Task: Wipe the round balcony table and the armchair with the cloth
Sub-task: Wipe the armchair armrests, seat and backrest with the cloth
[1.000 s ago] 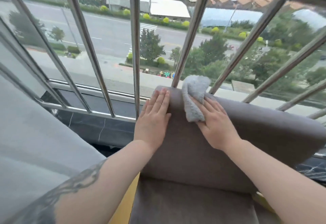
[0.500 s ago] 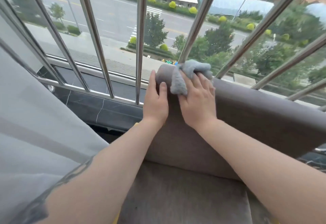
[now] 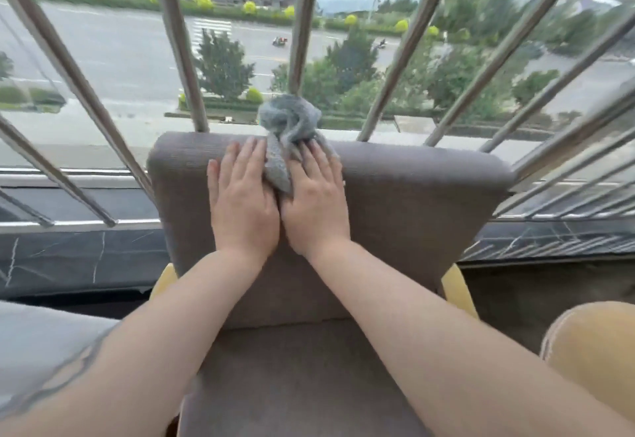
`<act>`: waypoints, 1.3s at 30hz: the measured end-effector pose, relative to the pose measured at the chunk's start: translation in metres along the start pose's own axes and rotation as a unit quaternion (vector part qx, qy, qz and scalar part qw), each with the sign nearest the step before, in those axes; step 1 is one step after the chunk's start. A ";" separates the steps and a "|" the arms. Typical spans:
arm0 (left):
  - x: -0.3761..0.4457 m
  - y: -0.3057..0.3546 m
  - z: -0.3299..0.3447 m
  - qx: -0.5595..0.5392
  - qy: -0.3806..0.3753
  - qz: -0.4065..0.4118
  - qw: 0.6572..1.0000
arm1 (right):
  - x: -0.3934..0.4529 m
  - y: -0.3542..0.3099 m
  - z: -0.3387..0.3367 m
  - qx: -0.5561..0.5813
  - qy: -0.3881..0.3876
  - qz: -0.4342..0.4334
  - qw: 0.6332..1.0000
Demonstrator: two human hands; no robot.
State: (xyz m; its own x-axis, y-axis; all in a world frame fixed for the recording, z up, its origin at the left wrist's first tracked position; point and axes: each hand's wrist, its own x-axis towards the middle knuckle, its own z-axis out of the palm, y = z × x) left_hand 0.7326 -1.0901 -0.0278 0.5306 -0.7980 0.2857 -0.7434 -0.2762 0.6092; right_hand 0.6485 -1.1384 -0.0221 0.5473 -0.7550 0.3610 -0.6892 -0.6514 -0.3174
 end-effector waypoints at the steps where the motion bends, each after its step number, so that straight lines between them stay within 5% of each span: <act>1: -0.002 0.004 0.005 0.040 -0.012 0.011 0.999 | -0.004 0.030 -0.011 -0.040 -0.022 -0.065 0.997; 3: -0.005 0.015 0.011 0.095 -0.063 0.067 0.991 | -0.014 0.107 -0.037 -0.107 -0.023 -0.058 0.992; 5: -0.003 0.034 0.021 0.108 -0.105 0.109 0.983 | -0.025 0.153 -0.061 -0.103 0.036 0.102 0.989; 8: 0.004 0.068 0.047 0.111 -0.127 0.145 0.975 | -0.020 0.122 -0.045 -0.055 0.098 0.237 0.965; 11: 0.010 0.089 0.065 0.081 -0.121 0.148 0.978 | -0.019 0.111 -0.042 -0.006 0.065 0.082 0.994; 13: 0.011 0.089 0.067 0.118 -0.133 0.189 0.966 | -0.029 0.170 -0.059 -0.061 0.037 -0.021 0.997; 16: 0.024 0.099 0.072 0.166 -0.180 0.273 0.930 | -0.047 0.237 -0.083 -0.062 0.103 0.114 0.986; 19: 0.038 0.133 0.100 0.173 -0.225 0.336 0.898 | -0.031 0.203 -0.070 -0.002 0.132 0.231 0.964; 22: 0.048 0.158 0.121 0.156 -0.248 0.341 0.893 | -0.023 0.204 -0.072 0.037 0.127 0.186 0.974; 25: 0.060 0.175 0.135 0.167 -0.290 0.418 0.845 | -0.038 0.254 -0.080 0.070 0.181 0.173 0.966; 27: 0.069 0.197 0.154 0.169 -0.310 0.469 0.809 | -0.039 0.269 -0.085 0.264 0.229 0.265 0.899; 30: 0.074 0.224 0.180 0.173 -0.313 0.514 0.780 | -0.025 0.268 -0.091 0.544 0.274 0.385 0.693; 34: 0.068 0.223 0.183 0.142 -0.249 0.539 0.792 | -0.067 0.279 -0.054 0.547 0.263 0.436 0.665; 37: 0.065 0.221 0.186 0.153 -0.230 0.555 0.785 | -0.081 0.298 -0.044 0.521 0.183 0.550 0.626; 39: 0.066 0.221 0.186 0.152 -0.226 0.562 0.781 | -0.061 0.298 -0.059 0.536 0.177 0.509 0.649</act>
State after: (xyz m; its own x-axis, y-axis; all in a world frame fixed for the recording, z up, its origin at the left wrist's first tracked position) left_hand 0.5274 -1.3037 -0.0118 -0.6736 -0.7167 0.1806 -0.7351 0.6751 -0.0622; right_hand 0.3820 -1.2815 -0.0873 -0.2074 -0.8945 -0.3961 0.2231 0.3510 -0.9094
